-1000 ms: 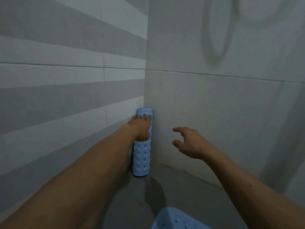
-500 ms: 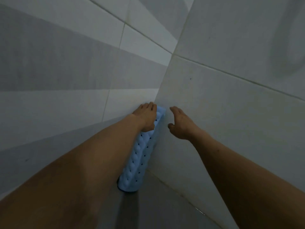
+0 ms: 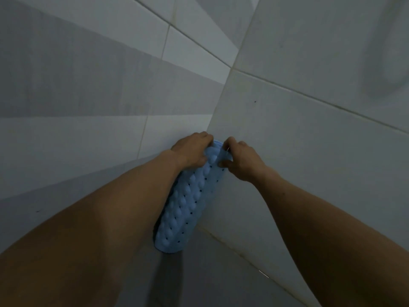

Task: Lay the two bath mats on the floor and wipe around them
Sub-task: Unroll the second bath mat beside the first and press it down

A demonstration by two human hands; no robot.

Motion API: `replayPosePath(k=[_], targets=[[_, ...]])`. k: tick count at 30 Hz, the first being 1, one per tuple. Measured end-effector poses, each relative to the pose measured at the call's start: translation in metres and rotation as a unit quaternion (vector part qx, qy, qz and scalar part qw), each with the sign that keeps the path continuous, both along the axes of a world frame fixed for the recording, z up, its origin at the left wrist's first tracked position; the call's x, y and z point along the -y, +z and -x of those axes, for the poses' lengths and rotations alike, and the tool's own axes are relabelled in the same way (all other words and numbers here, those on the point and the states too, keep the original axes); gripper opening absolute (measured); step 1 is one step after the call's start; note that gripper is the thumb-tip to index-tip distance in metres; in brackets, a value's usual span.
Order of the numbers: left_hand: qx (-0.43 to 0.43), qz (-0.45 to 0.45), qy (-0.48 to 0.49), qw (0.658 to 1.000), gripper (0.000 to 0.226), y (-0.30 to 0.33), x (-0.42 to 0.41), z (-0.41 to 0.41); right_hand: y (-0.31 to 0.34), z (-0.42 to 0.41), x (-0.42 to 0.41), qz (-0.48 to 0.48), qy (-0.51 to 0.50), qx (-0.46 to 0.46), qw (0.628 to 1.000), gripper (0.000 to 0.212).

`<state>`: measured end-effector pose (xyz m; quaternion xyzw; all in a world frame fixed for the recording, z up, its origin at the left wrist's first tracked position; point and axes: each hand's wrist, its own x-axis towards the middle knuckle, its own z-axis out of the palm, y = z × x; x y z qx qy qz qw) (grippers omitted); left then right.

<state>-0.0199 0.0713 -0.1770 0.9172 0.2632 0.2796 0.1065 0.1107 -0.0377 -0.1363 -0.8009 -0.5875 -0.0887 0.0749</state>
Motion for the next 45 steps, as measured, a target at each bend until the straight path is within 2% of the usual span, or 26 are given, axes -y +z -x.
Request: replayPosePath(k=[4, 8, 14, 20, 24, 25, 29, 32, 35, 42, 45], targets=[[-0.07, -0.092, -0.024, 0.993, 0.024, 0.013, 0.016, 0.006, -0.002, -0.001, 0.036, 0.03, 0.0, 0.008, 1.0, 0.042], [-0.141, -0.154, -0.029, 0.978, 0.025, 0.03, 0.051, 0.008, -0.001, -0.009, 0.077, 0.012, -0.016, 0.052, 0.998, 0.035], [-0.122, -0.182, -0.078, 0.973, 0.029, 0.06, 0.128, -0.007, 0.047, -0.019, 0.168, 0.011, -0.043, 0.062, 0.997, 0.038], [-0.121, -0.193, -0.107, 0.968, 0.035, 0.072, 0.217, -0.034, 0.065, -0.039, 0.278, 0.015, -0.078, 0.064, 0.995, 0.052], [-0.128, -0.187, -0.132, 0.965, 0.04, 0.066, 0.277, -0.042, 0.054, -0.044, 0.348, 0.044, -0.104, 0.038, 0.993, 0.038], [-0.139, -0.186, -0.137, 0.963, 0.042, 0.063, 0.292, -0.043, 0.049, -0.045, 0.364, 0.05, -0.107, 0.026, 0.993, 0.039], [-0.188, -0.209, -0.119, 0.952, 0.042, 0.045, 0.33, -0.033, 0.027, -0.047, 0.421, 0.111, -0.112, -0.029, 0.987, 0.069], [-0.187, -0.213, -0.07, 0.956, 0.043, 0.039, 0.348, -0.011, 0.024, -0.047, 0.455, 0.148, -0.112, -0.073, 0.98, 0.073], [-0.182, -0.208, -0.03, 0.961, 0.047, 0.035, 0.368, 0.015, 0.027, -0.042, 0.473, 0.18, -0.121, -0.019, 0.976, 0.07], [-0.215, -0.207, 0.04, 0.954, 0.047, 0.057, 0.399, 0.073, 0.05, -0.02, 0.482, 0.228, -0.152, 0.083, 0.958, 0.08], [-0.228, -0.196, 0.065, 0.951, 0.047, 0.061, 0.4, 0.084, 0.051, -0.017, 0.496, 0.234, -0.134, 0.15, 0.951, 0.088]])
